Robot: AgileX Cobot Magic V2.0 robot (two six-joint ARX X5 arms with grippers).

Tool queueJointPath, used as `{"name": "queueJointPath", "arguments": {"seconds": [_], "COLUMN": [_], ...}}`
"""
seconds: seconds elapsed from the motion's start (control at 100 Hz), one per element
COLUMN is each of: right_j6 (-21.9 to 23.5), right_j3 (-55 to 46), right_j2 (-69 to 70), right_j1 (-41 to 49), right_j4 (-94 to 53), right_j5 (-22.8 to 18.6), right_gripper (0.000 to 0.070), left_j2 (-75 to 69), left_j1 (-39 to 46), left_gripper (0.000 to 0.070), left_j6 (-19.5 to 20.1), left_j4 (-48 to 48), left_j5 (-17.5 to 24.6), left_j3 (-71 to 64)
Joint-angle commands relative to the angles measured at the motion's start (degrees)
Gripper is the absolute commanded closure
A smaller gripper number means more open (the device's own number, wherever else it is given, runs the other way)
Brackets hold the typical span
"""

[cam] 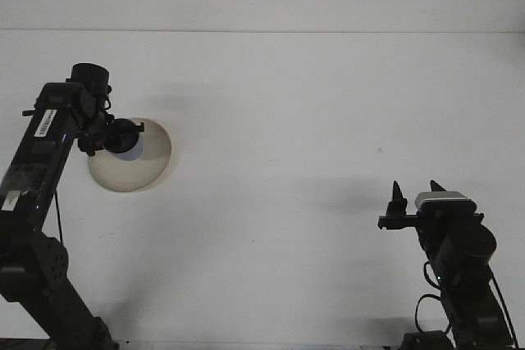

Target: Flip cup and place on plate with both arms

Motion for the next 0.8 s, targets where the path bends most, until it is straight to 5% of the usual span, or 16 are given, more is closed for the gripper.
{"name": "queueJointPath", "arguments": {"seconds": [0.0, 0.34, 0.53, 0.79], "right_j6": [-0.5, -0.7, -0.7, -0.7], "right_j3": [0.5, 0.5, 0.5, 0.5], "right_j2": [0.2, 0.2, 0.2, 0.2], "right_j1": [0.1, 0.1, 0.1, 0.1], "right_j4": [0.5, 0.5, 0.5, 0.5], "right_j5": [0.0, 0.0, 0.0, 0.0], "right_gripper": [0.0204, 0.0204, 0.0204, 0.0204], "left_j2": [3.1, 7.6, 7.6, 7.6], "left_j1": [0.9, 2.8, 2.9, 3.4], "left_gripper": [0.0694, 0.0676, 0.0355, 0.0317], "left_j6": [0.7, 0.7, 1.9, 3.0], "left_j4": [-0.2, 0.9, 1.7, 0.0], "left_j5": [-0.1, 0.7, 3.5, 4.6], "left_j3": [1.2, 1.2, 1.2, 4.7]}}
